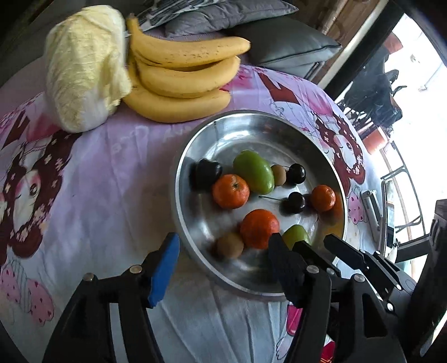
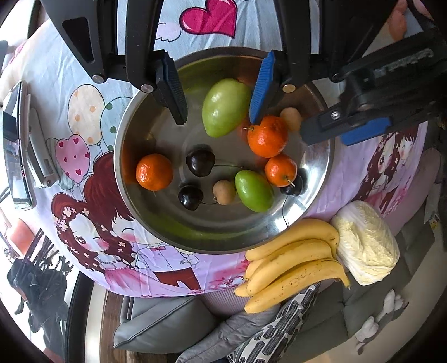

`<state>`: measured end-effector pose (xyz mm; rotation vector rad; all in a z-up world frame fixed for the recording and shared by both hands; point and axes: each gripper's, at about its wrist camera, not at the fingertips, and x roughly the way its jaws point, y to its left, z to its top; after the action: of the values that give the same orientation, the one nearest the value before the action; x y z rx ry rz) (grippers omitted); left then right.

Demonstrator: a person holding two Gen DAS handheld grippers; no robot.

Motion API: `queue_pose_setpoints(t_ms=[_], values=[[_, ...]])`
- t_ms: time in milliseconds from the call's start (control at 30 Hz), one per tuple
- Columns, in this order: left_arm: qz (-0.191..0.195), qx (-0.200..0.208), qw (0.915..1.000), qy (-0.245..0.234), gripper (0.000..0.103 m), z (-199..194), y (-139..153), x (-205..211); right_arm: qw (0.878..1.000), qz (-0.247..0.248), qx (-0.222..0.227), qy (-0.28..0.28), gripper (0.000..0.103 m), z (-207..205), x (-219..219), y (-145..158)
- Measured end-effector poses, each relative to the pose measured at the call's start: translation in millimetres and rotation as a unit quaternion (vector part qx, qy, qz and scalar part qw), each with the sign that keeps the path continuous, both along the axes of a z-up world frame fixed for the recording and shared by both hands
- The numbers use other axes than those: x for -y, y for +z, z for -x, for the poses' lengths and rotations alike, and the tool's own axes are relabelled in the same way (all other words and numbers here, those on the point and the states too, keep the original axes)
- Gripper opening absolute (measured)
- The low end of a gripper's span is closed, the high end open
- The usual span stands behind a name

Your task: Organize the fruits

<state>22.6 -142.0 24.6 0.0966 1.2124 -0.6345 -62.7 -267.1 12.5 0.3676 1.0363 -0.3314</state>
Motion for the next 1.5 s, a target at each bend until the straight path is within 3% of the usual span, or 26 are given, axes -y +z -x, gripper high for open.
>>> queue_pose_setpoints(t_ms=[100, 367, 633, 733, 900, 1100, 1500], values=[[0.002, 0.012, 0.9997, 0.02, 0.081, 4, 6, -17, 1.0, 0.002, -0.001, 0.004, 0.052, 2, -2, 0], [-0.016, 0.044, 0.9935, 0.103, 0.1, 4, 1, -65, 1.0, 0.015, 0.011, 0.007, 0.07, 7, -4, 7], [-0.069, 0.072, 0.9862, 0.132, 0.1, 13, -3, -80, 0.999, 0.04, 0.01, 0.011, 0.102, 9, -12, 12], [-0.102, 0.088, 0.98, 0.147, 0.1, 21, -5, -87, 0.998, 0.05, 0.013, 0.019, 0.103, 11, -19, 15], [-0.095, 0.073, 0.9787, 0.167, 0.1, 28, -11, -104, 0.998, 0.056, 0.007, 0.028, 0.103, 16, -31, 13], [-0.135, 0.062, 0.9698, 0.193, 0.1, 27, -18, -110, 0.997, 0.065, 0.01, 0.044, 0.103, 16, -42, 13], [-0.153, 0.04, 0.9702, 0.183, 0.1, 20, -29, -108, 0.996, 0.073, 0.001, 0.045, 0.103, 9, -40, 7]])
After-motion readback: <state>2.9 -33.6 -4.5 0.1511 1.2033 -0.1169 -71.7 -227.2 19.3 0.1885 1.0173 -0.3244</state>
